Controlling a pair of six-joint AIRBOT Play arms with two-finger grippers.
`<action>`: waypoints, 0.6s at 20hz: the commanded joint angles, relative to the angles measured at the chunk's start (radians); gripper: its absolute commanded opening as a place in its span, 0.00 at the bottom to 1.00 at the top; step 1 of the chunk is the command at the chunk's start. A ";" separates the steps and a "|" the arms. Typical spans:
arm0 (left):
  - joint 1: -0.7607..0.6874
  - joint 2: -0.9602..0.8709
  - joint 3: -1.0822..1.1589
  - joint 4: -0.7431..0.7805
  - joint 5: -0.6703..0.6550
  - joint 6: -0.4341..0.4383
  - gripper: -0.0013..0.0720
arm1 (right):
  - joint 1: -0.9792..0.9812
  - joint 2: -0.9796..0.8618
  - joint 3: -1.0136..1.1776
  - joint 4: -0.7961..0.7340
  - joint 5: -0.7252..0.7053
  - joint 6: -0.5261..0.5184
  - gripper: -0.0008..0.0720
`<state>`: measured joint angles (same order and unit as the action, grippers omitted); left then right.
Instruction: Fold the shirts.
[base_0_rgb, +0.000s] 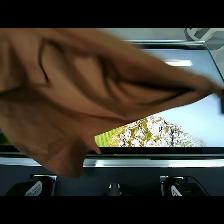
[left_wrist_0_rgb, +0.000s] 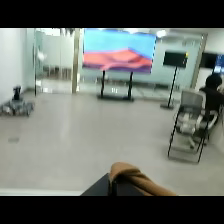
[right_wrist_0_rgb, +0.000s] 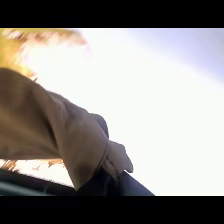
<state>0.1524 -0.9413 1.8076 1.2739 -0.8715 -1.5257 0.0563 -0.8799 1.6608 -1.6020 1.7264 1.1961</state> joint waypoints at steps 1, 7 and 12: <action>-0.028 -0.073 -0.258 -0.006 -0.049 0.009 0.05 | 0.000 0.026 -0.436 0.238 0.102 -0.029 0.05; -0.108 -0.338 -0.553 -0.010 0.209 0.076 0.05 | 0.000 -0.129 -0.801 0.183 -0.419 -0.109 0.05; -0.164 -0.629 -0.480 -0.152 0.280 0.075 0.05 | 0.000 -0.404 -0.785 0.210 -0.815 0.047 0.05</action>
<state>0.0174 -1.4231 1.3144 1.2198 -0.6395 -1.4563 0.0559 -1.1530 0.8963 -1.4212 1.1660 1.1507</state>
